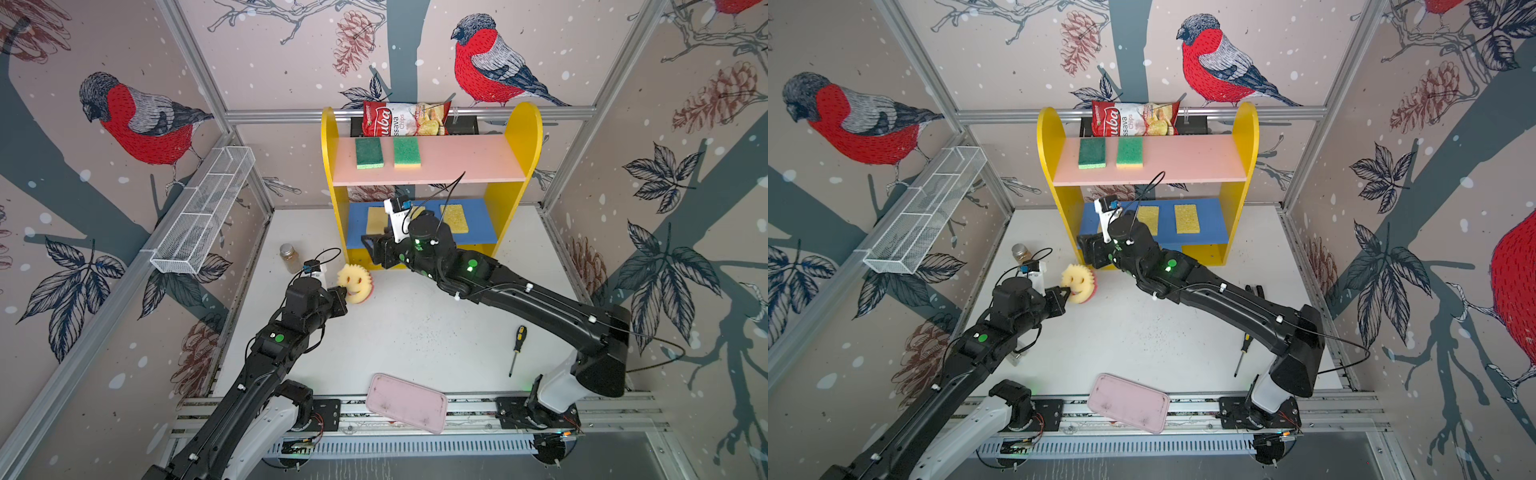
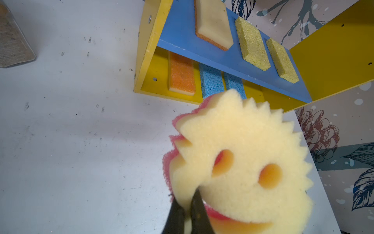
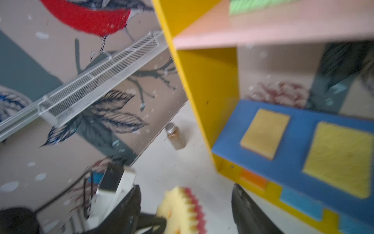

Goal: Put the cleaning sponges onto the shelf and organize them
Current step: 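Hold the smiley sponge raised with the left gripper while the right reaches the pink shelf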

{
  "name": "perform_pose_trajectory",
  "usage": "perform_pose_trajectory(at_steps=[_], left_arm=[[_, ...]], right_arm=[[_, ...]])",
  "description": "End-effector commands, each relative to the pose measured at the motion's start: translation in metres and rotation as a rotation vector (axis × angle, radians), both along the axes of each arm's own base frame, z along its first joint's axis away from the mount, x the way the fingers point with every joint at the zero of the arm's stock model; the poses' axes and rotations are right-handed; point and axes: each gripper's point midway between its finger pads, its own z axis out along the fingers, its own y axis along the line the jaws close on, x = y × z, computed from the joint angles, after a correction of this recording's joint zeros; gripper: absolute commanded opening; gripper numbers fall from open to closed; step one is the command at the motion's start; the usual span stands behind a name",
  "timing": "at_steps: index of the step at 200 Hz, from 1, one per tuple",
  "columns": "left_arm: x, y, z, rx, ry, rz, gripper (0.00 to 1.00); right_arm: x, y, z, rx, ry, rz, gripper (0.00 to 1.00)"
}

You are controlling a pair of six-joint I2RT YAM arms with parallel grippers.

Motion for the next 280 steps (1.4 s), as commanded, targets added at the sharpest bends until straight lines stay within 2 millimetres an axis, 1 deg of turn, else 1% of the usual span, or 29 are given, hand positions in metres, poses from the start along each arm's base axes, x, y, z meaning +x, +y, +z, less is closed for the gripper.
perform_pose_trajectory(at_steps=[1,27,49,58,77,89,96,120,142,178,193,209,216,237,280], left_arm=[[0.003,-0.005,0.013,-0.009,-0.045,-0.03,0.01],[0.006,-0.007,0.039,-0.006,-0.099,-0.041,0.01],[0.009,-0.006,0.067,-0.004,-0.164,-0.044,0.02],[0.01,-0.005,0.077,-0.001,-0.19,-0.043,0.02],[0.013,-0.003,0.09,0.01,-0.224,-0.032,0.02],[0.015,-0.003,0.094,0.016,-0.234,-0.032,0.02],[0.016,-0.004,0.097,0.016,-0.242,-0.033,0.03],[0.02,-0.005,0.102,0.024,-0.251,-0.038,0.03],[0.022,-0.005,0.105,0.038,-0.256,-0.04,0.04],[0.023,-0.001,0.107,0.07,-0.266,-0.029,0.04],[0.024,0.0,0.107,0.078,-0.268,-0.022,0.05],[0.026,-0.001,0.106,0.08,-0.264,-0.023,0.05],[0.028,-0.001,0.104,0.08,-0.258,-0.026,0.05],[0.031,-0.004,0.103,0.077,-0.251,-0.031,0.05],[0.034,-0.005,0.103,0.079,-0.245,-0.033,0.05]], right_arm=[[0.04,-0.047,0.022,-0.12,-0.127,-0.245,0.7],[0.075,-0.079,0.045,-0.075,-0.16,-0.361,0.7],[0.096,-0.103,0.065,-0.009,-0.176,-0.422,0.68],[0.104,-0.11,0.074,0.022,-0.184,-0.428,0.68],[0.119,-0.119,0.087,0.051,-0.18,-0.445,0.65],[0.13,-0.118,0.092,0.038,-0.175,-0.449,0.65],[0.138,-0.116,0.089,0.021,-0.164,-0.455,0.65],[0.156,-0.095,0.087,-0.026,-0.145,-0.425,0.65],[0.168,-0.078,0.077,-0.05,-0.133,-0.401,0.65],[0.18,-0.076,0.064,-0.06,-0.127,-0.421,0.65],[0.185,-0.078,0.06,-0.067,-0.122,-0.428,0.64],[0.189,-0.078,0.055,-0.066,-0.113,-0.427,0.6],[0.19,-0.078,0.054,-0.064,-0.106,-0.421,0.56],[0.191,-0.077,0.051,-0.051,-0.091,-0.401,0.41],[0.191,-0.083,0.055,-0.048,-0.093,-0.417,0.23]])
